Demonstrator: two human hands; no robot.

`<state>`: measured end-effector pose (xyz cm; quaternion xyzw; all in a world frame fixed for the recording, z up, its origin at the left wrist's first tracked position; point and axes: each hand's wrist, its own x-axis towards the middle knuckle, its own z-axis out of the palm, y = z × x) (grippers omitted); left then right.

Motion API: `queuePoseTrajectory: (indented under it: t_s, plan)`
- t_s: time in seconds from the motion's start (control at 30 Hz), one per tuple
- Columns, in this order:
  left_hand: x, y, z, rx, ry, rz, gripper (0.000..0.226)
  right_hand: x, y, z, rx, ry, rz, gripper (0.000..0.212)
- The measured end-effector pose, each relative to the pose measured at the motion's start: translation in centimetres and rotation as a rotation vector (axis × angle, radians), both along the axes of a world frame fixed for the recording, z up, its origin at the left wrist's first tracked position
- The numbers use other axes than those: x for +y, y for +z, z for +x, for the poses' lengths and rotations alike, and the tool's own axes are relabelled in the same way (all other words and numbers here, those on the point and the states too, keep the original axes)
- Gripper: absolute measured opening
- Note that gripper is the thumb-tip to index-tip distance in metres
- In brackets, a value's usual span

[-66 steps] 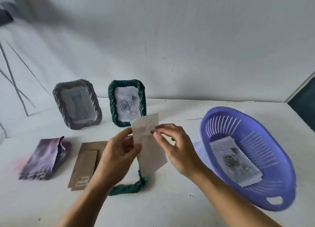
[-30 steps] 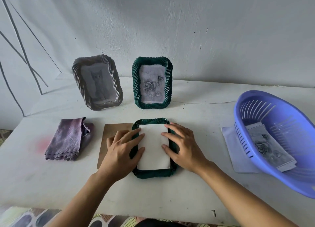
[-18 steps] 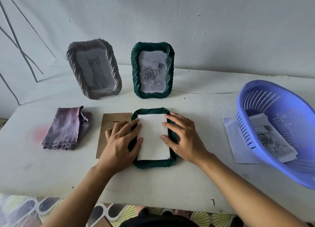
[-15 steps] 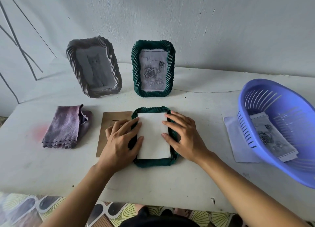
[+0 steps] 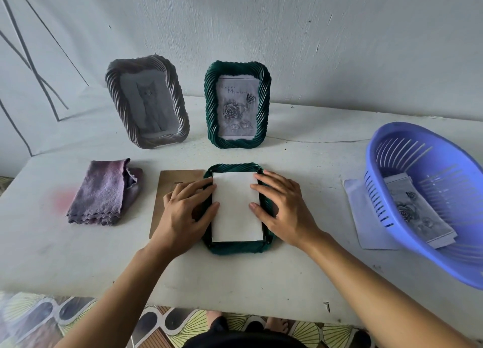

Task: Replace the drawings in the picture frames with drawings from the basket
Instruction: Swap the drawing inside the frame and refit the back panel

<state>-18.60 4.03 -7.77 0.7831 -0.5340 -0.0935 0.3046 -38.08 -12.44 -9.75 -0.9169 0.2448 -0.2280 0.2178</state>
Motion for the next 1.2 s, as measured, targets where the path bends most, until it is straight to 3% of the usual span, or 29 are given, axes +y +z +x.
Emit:
queuePoseTrajectory:
  t_s: [0.1,0.17,0.27,0.4,0.53,0.67,0.83,1.2]
  plan:
    - [-0.1,1.1,0.5,0.085,0.045,-0.118,0.035,0.0,0.0,0.0,-0.008,-0.003,0.010,0.041]
    - [0.1,1.6,0.8,0.048,0.118,-0.182,0.026,0.0,0.0,-0.1,-0.005,-0.001,0.013,0.042]
    - [0.7,2.3,1.5,-0.062,0.280,-0.038,0.023,0.0,0.1,-0.1,0.004,0.000,0.027,0.044]
    - [1.5,3.2,1.5,-0.033,0.346,0.247,0.036,0.0,0.3,-0.1,-0.014,0.001,0.039,0.043]
    - [1.5,3.7,1.3,-0.028,0.295,0.278,0.042,-0.2,0.4,-0.2,-0.038,0.004,0.061,0.039]
    - [1.2,4.1,1.1,-0.066,0.315,0.333,0.032,-0.2,0.1,-0.3,-0.050,0.000,0.083,0.037]
    - [1.6,4.6,1.0,-0.116,0.233,0.253,0.032,-0.1,0.2,-0.3,-0.049,-0.003,0.094,0.039]
    - [3.0,6.7,1.9,0.278,0.293,0.088,0.043,0.0,0.3,-0.3,-0.009,-0.003,0.076,0.038]
